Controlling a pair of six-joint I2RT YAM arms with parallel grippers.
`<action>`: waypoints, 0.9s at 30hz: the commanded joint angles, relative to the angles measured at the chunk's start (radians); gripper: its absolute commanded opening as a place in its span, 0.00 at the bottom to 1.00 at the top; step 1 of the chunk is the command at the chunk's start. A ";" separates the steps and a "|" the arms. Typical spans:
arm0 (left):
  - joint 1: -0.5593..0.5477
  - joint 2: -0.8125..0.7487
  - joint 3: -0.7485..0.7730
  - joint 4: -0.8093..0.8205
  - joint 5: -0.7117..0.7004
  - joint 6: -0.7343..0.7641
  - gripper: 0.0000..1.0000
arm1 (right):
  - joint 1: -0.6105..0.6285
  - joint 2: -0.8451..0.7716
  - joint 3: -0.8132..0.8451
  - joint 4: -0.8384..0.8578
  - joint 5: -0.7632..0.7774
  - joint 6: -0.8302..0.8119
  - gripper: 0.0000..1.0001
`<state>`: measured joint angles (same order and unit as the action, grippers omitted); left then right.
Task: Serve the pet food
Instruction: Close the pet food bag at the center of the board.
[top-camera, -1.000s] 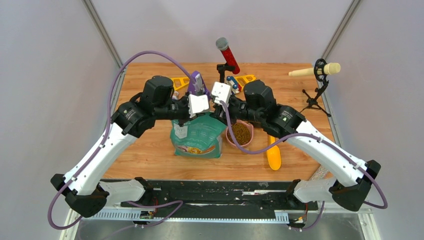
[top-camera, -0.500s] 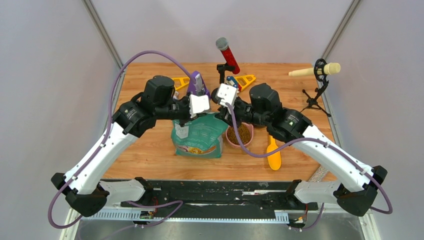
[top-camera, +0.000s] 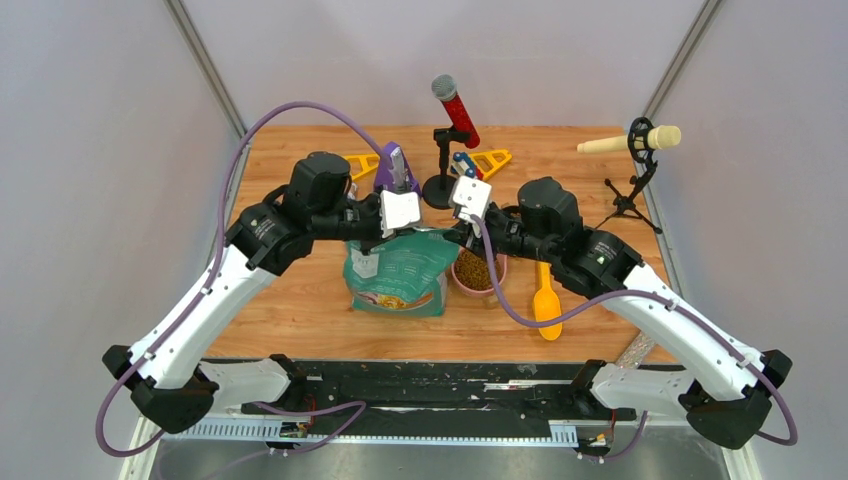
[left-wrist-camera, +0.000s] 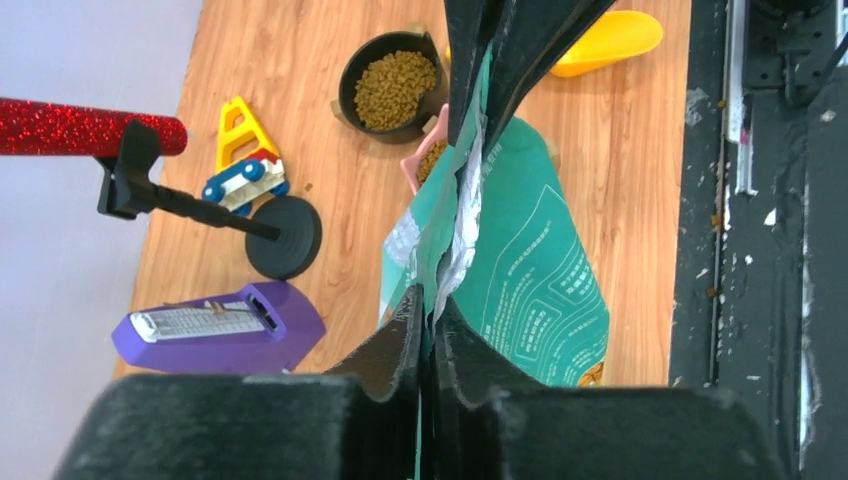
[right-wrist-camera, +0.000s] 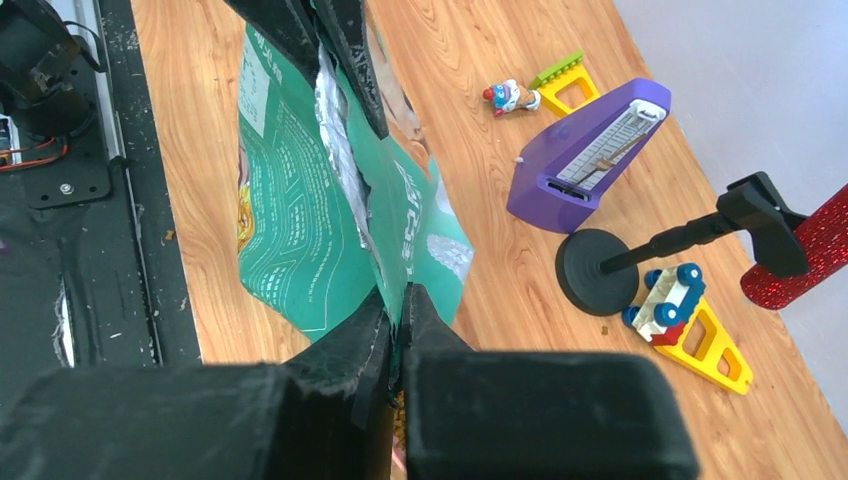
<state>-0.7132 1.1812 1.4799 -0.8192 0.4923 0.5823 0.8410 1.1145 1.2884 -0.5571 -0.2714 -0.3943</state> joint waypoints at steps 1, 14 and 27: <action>-0.006 -0.022 0.034 0.134 0.042 0.009 0.25 | -0.011 -0.046 -0.003 0.103 0.001 0.061 0.00; -0.006 -0.126 0.011 0.537 -0.333 -0.291 1.00 | -0.011 -0.059 -0.062 0.272 0.081 0.258 0.00; -0.006 -0.533 -0.381 0.444 -0.729 -0.733 1.00 | -0.011 -0.144 -0.129 0.283 0.015 0.254 0.00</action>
<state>-0.7177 0.7204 1.1004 -0.3187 0.0017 -0.0086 0.8345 1.0103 1.1328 -0.3988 -0.2478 -0.1722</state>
